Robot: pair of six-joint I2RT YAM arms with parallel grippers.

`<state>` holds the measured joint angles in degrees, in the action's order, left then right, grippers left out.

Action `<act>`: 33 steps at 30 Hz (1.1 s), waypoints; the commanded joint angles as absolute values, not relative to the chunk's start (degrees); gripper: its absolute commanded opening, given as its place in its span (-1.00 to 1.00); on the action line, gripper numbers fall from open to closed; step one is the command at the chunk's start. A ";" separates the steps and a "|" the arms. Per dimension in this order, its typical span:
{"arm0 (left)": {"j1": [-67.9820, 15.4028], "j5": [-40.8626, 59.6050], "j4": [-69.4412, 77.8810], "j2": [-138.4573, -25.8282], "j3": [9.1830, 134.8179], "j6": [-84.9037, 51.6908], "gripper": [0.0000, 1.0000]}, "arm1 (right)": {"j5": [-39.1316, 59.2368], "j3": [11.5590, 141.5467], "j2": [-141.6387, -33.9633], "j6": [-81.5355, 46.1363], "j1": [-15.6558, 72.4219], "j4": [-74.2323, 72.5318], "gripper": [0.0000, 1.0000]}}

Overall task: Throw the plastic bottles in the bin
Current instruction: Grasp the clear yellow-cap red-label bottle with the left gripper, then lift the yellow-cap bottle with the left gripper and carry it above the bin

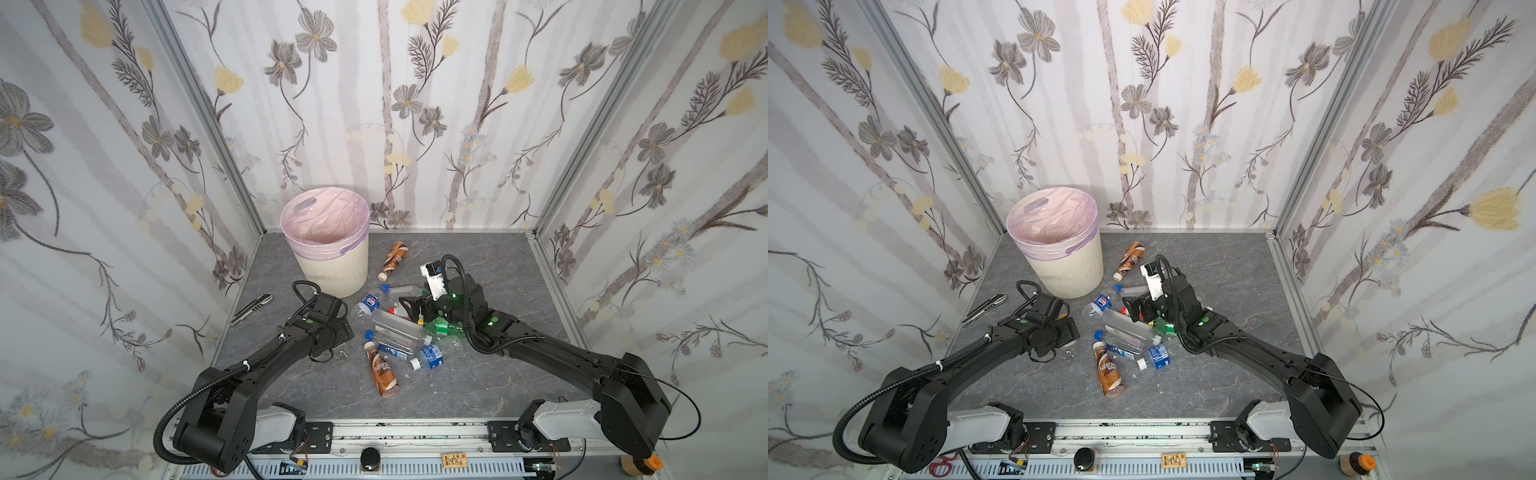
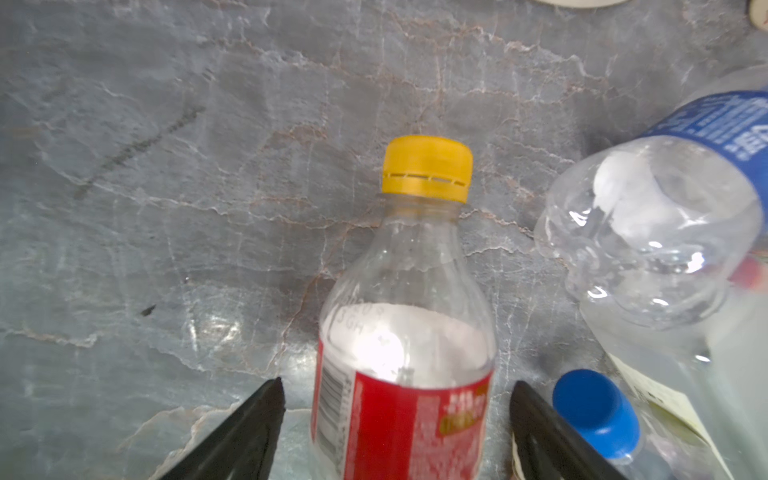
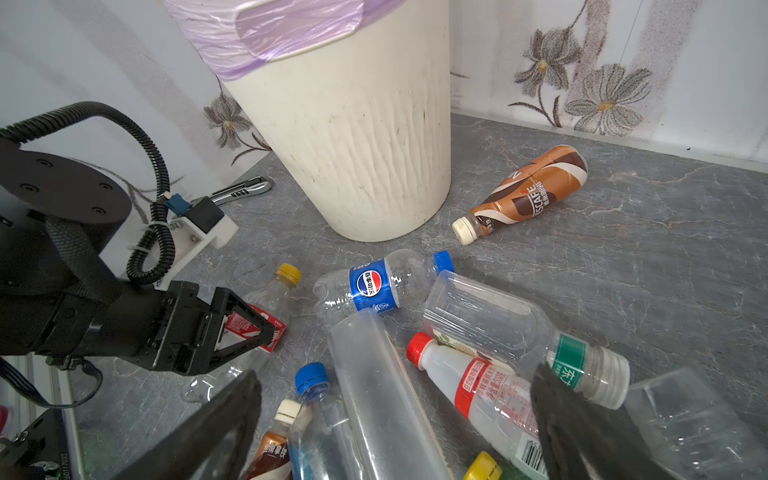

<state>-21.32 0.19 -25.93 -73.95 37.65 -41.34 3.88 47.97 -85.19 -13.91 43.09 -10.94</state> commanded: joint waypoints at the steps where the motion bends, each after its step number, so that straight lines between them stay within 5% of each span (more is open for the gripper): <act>1: -21.27 -0.59 -23.79 -75.27 37.67 -40.74 0.61 | 2.44 47.51 -84.99 -14.26 43.07 -13.73 0.99; 10: -21.07 -0.94 -21.18 -77.63 36.39 -40.21 0.07 | 1.91 47.22 -84.82 -14.41 42.64 -13.64 0.99; 21: -13.31 -1.51 -20.92 -67.73 35.25 -40.55 -0.05 | 1.93 46.98 -84.46 -14.50 41.66 -13.75 0.99; 33: 9.39 5.55 -21.19 -58.47 47.67 -37.59 -0.14 | 1.22 47.67 -82.00 -14.50 41.40 -13.10 0.99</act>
<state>7.99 3.77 -21.80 -59.11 44.23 -38.28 1.54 47.05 -82.32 -14.06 41.50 -11.25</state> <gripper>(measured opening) 0.499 0.996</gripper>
